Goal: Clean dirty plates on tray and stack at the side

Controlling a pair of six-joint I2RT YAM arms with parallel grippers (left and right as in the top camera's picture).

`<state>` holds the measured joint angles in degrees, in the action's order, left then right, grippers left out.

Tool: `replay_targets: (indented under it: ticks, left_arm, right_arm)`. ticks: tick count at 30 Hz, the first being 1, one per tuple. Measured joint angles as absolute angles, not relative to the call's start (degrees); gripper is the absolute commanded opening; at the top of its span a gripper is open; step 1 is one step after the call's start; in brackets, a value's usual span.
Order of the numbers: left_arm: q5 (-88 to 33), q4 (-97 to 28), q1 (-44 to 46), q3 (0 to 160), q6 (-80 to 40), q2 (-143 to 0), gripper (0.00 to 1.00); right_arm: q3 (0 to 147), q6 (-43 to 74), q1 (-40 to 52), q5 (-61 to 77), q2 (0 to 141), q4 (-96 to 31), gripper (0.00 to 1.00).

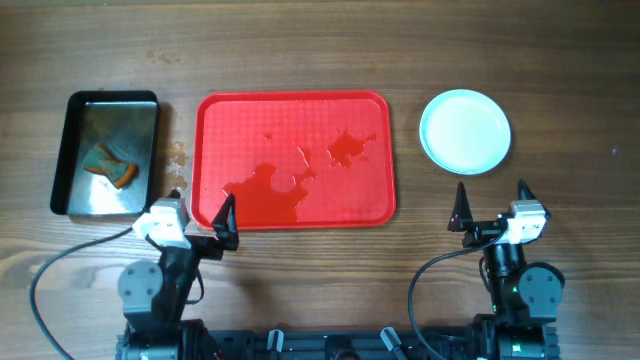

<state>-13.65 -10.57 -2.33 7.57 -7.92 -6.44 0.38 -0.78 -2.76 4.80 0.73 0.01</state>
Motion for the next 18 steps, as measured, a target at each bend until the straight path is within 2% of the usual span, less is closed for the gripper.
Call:
replay_targets:
  ticks: [5,18]
  left_arm:
    - [-13.4,-4.2,-2.1,1.9,-7.8,-3.1,1.00]
    - [-2.8,-4.2,-2.1,0.8,-7.8,-0.8,1.00]
  right_arm:
    - [0.4,-0.8,-2.8,4.8,0.7,0.0,1.00]
    - [0.4,-0.8,-2.8,4.8,0.7,0.0,1.00]
